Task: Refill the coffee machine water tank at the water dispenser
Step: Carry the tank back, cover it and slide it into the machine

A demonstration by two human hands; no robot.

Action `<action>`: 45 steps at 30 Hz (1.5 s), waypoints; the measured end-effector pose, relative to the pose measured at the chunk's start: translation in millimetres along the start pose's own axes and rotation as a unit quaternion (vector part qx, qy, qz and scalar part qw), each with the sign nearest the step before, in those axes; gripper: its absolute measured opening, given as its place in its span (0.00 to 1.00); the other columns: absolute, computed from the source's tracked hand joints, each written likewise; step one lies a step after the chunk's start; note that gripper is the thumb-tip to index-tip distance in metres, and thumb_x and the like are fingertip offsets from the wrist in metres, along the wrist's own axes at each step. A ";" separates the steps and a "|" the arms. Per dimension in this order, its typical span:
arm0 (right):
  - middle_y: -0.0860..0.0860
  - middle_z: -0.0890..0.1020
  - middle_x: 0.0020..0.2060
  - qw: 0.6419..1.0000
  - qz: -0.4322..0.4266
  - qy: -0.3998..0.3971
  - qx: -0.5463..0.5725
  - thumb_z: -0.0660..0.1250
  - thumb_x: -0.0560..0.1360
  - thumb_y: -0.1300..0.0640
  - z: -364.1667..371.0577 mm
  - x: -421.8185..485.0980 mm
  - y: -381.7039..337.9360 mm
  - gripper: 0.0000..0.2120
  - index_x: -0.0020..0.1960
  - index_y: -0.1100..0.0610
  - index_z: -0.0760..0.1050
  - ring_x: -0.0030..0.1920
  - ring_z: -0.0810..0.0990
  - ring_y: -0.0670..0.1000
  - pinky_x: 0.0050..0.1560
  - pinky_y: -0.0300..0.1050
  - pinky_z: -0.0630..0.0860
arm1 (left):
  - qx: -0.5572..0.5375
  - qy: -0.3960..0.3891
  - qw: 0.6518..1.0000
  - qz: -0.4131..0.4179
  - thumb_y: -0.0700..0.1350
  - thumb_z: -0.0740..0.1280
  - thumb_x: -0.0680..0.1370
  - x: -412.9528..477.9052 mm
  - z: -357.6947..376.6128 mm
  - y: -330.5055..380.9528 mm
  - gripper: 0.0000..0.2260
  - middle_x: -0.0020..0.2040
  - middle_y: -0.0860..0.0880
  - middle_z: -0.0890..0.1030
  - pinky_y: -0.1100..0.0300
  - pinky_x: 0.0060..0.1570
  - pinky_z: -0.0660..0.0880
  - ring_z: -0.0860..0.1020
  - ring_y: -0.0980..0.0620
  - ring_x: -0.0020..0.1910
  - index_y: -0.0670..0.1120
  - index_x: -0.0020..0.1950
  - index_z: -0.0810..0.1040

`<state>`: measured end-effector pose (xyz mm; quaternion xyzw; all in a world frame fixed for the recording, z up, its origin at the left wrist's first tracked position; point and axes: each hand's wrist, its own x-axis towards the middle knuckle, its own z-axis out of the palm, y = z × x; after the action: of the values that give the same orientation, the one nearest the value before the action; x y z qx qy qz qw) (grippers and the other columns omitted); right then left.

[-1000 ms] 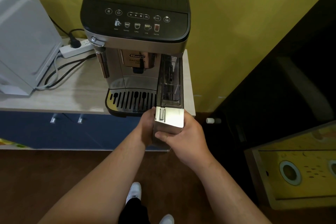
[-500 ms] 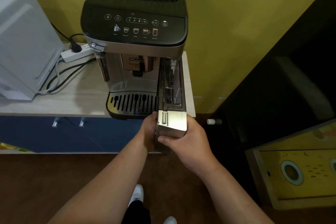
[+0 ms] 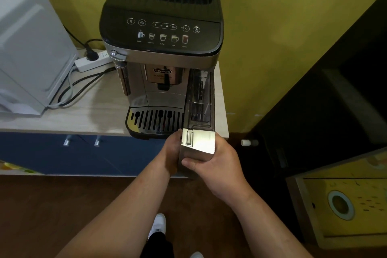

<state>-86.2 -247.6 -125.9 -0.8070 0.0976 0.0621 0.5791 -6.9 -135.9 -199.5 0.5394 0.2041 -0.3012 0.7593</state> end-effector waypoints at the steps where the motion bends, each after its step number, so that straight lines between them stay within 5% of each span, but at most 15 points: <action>1: 0.37 0.80 0.54 1.000 0.001 0.001 0.002 0.81 0.64 0.59 2.0 0.6 0.2 0.43 0.75 0.52 0.66 0.54 0.75 0.28 0.54 0.29 0.76 | -0.004 -0.010 1.000 -0.005 0.49 0.53 0.84 -3.0 0.4 2.4 0.29 0.33 0.46 0.85 0.53 0.44 0.74 0.80 0.46 0.41 0.45 0.32 0.86; 9: 0.36 0.79 0.51 1.000 -0.003 -0.009 0.009 0.81 0.64 0.61 1.1 1.6 1.6 0.44 0.75 0.55 0.65 0.53 0.74 0.25 0.49 0.25 0.74 | 0.013 -0.004 0.999 -0.035 0.50 0.53 0.84 -17.1 9.2 10.2 0.26 0.31 0.44 0.83 0.56 0.37 0.72 0.80 0.46 0.35 0.43 0.35 0.82; 13: 0.34 0.78 0.49 1.000 0.003 -0.010 0.017 0.80 0.66 0.62 0.5 -3.3 0.0 0.39 0.73 0.53 0.68 0.48 0.74 0.22 0.46 0.23 0.74 | 0.052 0.062 0.996 -0.025 0.57 0.55 0.82 -26.9 -11.0 9.4 0.20 0.43 0.45 0.85 0.53 0.45 0.76 0.81 0.45 0.46 0.46 0.52 0.81; 15: 0.34 0.78 0.47 1.000 0.009 -0.004 0.012 0.79 0.66 0.63 -0.2 -6.7 -1.1 0.34 0.67 0.48 0.71 0.47 0.74 0.22 0.48 0.25 0.75 | 0.150 0.141 0.977 0.055 0.60 0.58 0.80 -31.4 -29.3 20.3 0.19 0.46 0.49 0.81 0.54 0.49 0.75 0.79 0.48 0.49 0.47 0.56 0.78; 19: 0.33 0.77 0.46 0.999 0.030 0.034 0.009 0.78 0.68 0.61 5.5 -14.7 -3.0 0.28 0.56 0.37 0.69 0.45 0.76 0.28 0.41 0.23 0.73 | 0.343 0.237 0.858 0.299 0.54 0.62 0.81 -58.9 -47.3 74.4 0.19 0.57 0.53 0.75 0.65 0.45 0.69 0.74 0.54 0.56 0.45 0.68 0.71; 21: 0.35 0.77 0.48 0.997 0.039 0.059 0.011 0.78 0.69 0.59 11.7 -19.5 -5.3 0.27 0.60 0.41 0.70 0.48 0.75 0.32 0.41 0.25 0.74 | 0.375 0.201 0.848 0.315 0.53 0.64 0.80 -63.1 -47.1 92.6 0.20 0.59 0.52 0.75 0.64 0.48 0.70 0.74 0.54 0.58 0.46 0.69 0.71; 25: 0.37 0.76 0.49 0.992 0.054 0.112 0.026 0.78 0.69 0.58 20.9 -26.2 -10.6 0.29 0.59 0.42 0.65 0.49 0.76 0.36 0.38 0.26 0.75 | 0.339 0.037 0.913 0.226 0.52 0.64 0.80 -69.4 -23.0 104.2 0.21 0.65 0.49 0.75 0.56 0.52 0.79 0.76 0.53 0.59 0.50 0.72 0.68; 27: 0.35 0.75 0.49 0.989 0.053 0.136 0.034 0.78 0.68 0.58 26.6 -28.6 -12.9 0.32 0.61 0.40 0.62 0.47 0.75 0.34 0.37 0.25 0.74 | 0.374 -0.013 0.894 0.246 0.53 0.66 0.79 -76.6 -2.5 108.6 0.26 0.64 0.54 0.73 0.63 0.48 0.77 0.75 0.58 0.56 0.54 0.76 0.62; 29: 0.32 0.74 0.49 0.985 0.048 0.160 0.042 0.79 0.68 0.58 33.4 -30.8 -13.3 0.35 0.62 0.36 0.62 0.47 0.74 0.32 0.38 0.25 0.73 | 0.512 -0.023 0.799 0.314 0.53 0.65 0.79 -79.4 13.4 111.3 0.29 0.64 0.52 0.72 0.60 0.52 0.76 0.76 0.56 0.56 0.58 0.77 0.58; 31: 0.33 0.76 0.51 0.980 0.049 0.182 0.057 0.79 0.67 0.57 41.1 -31.8 -10.3 0.34 0.61 0.34 0.64 0.49 0.75 0.32 0.40 0.25 0.74 | 0.660 -0.020 0.665 0.349 0.52 0.59 0.81 -82.3 19.5 118.0 0.25 0.65 0.46 0.71 0.53 0.56 0.76 0.76 0.48 0.58 0.58 0.78 0.56; 35: 0.36 0.79 0.54 0.974 0.037 0.207 0.083 0.79 0.67 0.56 56.6 -32.0 -5.0 0.33 0.62 0.36 0.67 0.55 0.77 0.37 0.47 0.29 0.77 | 0.822 -0.039 0.437 0.364 0.49 0.51 0.82 -81.4 19.0 148.4 0.24 0.62 0.43 0.74 0.51 0.54 0.75 0.77 0.44 0.55 0.56 0.79 0.57; 39: 0.39 0.78 0.57 0.972 0.030 0.211 0.101 0.78 0.68 0.58 69.7 -30.7 -5.9 0.35 0.70 0.43 0.67 0.58 0.77 0.40 0.51 0.29 0.76 | 0.889 -0.069 0.271 0.362 0.49 0.64 0.76 -74.1 17.3 174.9 0.37 0.57 0.48 0.73 0.57 0.43 0.71 0.72 0.50 0.49 0.56 0.80 0.45; 41: 0.39 0.78 0.58 0.972 0.022 0.213 0.101 0.77 0.68 0.59 68.6 -29.1 -5.0 0.36 0.71 0.44 0.67 0.59 0.76 0.39 0.52 0.29 0.76 | 0.878 -0.062 0.204 0.429 0.47 0.68 0.73 -69.6 12.1 176.2 0.42 0.58 0.47 0.73 0.59 0.40 0.69 0.71 0.49 0.50 0.52 0.80 0.46; 43: 0.39 0.79 0.58 0.973 0.019 0.207 0.104 0.77 0.68 0.59 65.8 -28.0 -4.0 0.35 0.71 0.44 0.67 0.60 0.77 0.40 0.54 0.30 0.76 | 0.832 -0.116 0.139 0.525 0.43 0.71 0.71 -61.4 12.8 172.3 0.41 0.64 0.43 0.73 0.57 0.48 0.72 0.73 0.45 0.58 0.51 0.79 0.54; 45: 0.38 0.79 0.57 0.973 0.017 0.202 0.107 0.76 0.69 0.59 62.4 -28.1 -3.3 0.34 0.70 0.41 0.68 0.60 0.76 0.38 0.55 0.32 0.76 | 0.805 -0.228 0.057 0.545 0.42 0.72 0.70 -53.6 23.8 173.3 0.37 0.73 0.43 0.69 0.46 0.68 0.67 0.67 0.42 0.72 0.52 0.76 0.62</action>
<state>-112.1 -185.1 -136.9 -0.7344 0.2322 -0.1029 0.6294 70.8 -104.6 -36.9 0.6842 -0.6982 0.1090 -0.1805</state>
